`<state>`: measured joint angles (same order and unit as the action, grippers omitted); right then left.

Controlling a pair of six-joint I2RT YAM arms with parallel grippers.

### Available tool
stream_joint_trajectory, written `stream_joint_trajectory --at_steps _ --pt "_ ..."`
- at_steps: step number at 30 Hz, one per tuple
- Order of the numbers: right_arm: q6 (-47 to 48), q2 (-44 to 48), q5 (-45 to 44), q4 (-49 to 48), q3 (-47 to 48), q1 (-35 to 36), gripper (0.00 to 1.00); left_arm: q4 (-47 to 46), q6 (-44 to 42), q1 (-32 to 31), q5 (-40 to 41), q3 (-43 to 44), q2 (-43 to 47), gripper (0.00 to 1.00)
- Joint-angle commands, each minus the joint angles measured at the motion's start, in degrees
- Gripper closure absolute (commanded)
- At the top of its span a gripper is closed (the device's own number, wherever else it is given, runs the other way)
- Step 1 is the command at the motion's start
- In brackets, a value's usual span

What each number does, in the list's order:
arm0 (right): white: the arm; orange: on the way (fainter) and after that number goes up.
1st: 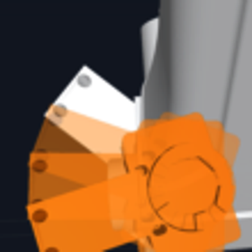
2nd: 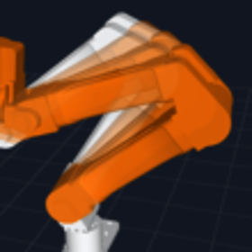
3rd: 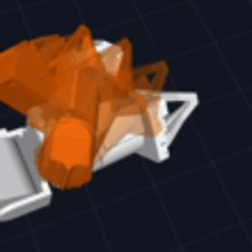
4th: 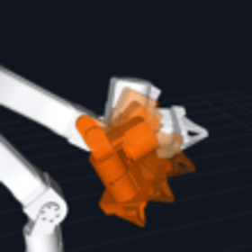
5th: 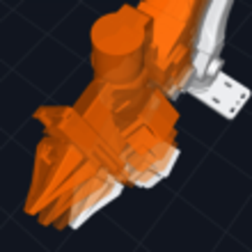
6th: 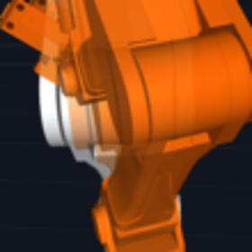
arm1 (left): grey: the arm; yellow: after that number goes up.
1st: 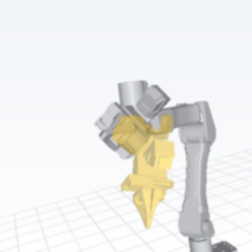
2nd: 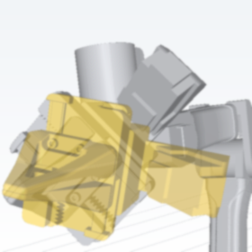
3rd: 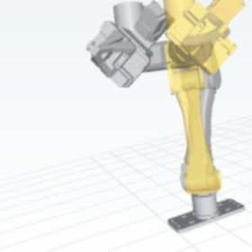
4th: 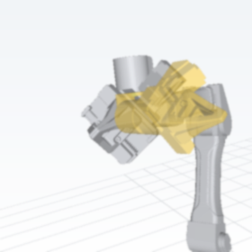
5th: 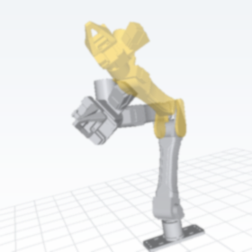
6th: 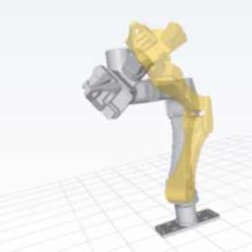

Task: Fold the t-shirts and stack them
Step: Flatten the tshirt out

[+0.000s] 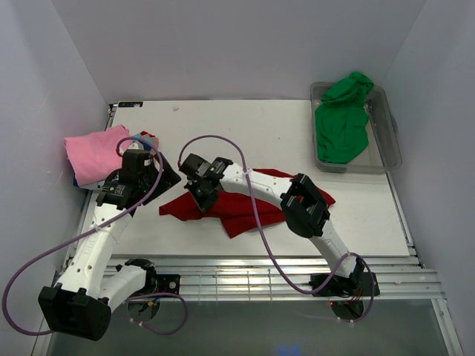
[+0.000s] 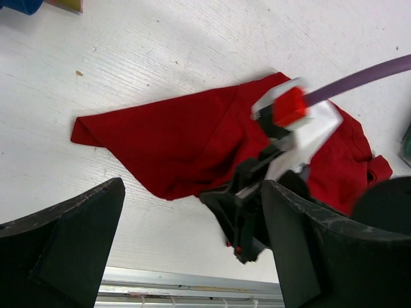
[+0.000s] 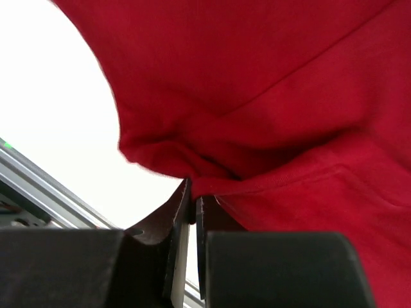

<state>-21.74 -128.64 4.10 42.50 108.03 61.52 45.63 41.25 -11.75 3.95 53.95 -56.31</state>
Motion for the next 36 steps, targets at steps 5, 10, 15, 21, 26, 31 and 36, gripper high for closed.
stream_joint_trajectory --at_steps 5,10,15,21,26,31,36 --pt "-0.1 12.7 -17.7 14.9 24.6 -1.0 0.92 0.6 1.0 -0.1 3.7 1.9 2.6 0.02" --pt "-2.5 27.6 -26.9 18.0 23.6 -2.3 0.92 0.3 1.6 0.0 4.7 2.9 1.9 0.02" --pt "-7.3 37.0 -42.1 25.0 16.0 -3.1 0.92 -0.6 2.0 0.0 4.1 3.1 0.7 0.02" --pt "-18.0 44.9 -49.4 32.1 -1.7 -6.4 0.92 -3.4 1.4 0.0 1.8 2.1 -1.3 0.02" --pt "-21.9 48.0 -51.4 32.4 -10.8 -9.8 0.92 -5.0 -0.8 -0.1 -0.5 -0.6 -6.4 0.02" --pt "-22.5 49.0 -51.0 32.2 -14.2 -13.9 0.92 -8.3 -3.0 -0.1 -0.2 0.2 -16.7 0.02" --pt "-21.2 48.6 -49.6 30.3 -15.1 -14.1 0.92 -13.0 -4.7 -0.4 -2.6 4.7 -26.5 0.05"
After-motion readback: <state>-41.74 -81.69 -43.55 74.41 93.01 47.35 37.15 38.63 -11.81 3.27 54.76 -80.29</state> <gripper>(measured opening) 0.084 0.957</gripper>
